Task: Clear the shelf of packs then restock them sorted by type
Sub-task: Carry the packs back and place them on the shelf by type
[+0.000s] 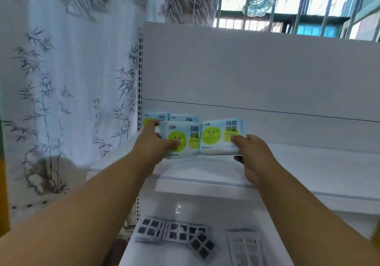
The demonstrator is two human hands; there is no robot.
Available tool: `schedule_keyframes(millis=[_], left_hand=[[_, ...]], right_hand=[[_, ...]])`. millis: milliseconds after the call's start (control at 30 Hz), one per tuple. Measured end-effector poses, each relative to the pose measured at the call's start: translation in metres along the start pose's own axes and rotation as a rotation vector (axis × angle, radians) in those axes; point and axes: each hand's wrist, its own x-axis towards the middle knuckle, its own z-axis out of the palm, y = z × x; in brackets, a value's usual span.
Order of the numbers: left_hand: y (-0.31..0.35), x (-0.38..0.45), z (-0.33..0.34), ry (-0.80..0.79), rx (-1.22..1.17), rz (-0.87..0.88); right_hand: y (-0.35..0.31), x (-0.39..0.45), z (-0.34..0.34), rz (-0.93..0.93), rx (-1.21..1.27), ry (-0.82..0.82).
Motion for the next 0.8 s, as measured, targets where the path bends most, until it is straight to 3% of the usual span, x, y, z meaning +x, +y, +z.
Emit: schedule_keyframes(millis=[233, 367, 567, 800], left_hand=[[-0.015, 0.086, 0.092, -0.011, 0.292, -0.018], [-0.024, 0.117, 0.117, -0.031, 0.724, 0.13], [-0.028, 0.159, 0.138, -0.018, 1.087, 0.255], [-0.033, 0.19, 0.162, -0.013, 1.255, 0.318]], right_hand=[[0.009, 0.113, -0.053, -0.003, -0.333, -0.036], [0.013, 0.162, -0.074, -0.147, -0.596, -0.16], [0.02, 0.221, -0.075, -0.267, -0.947, -0.206], [0.032, 0.256, -0.062, -0.274, -1.156, -0.203]])
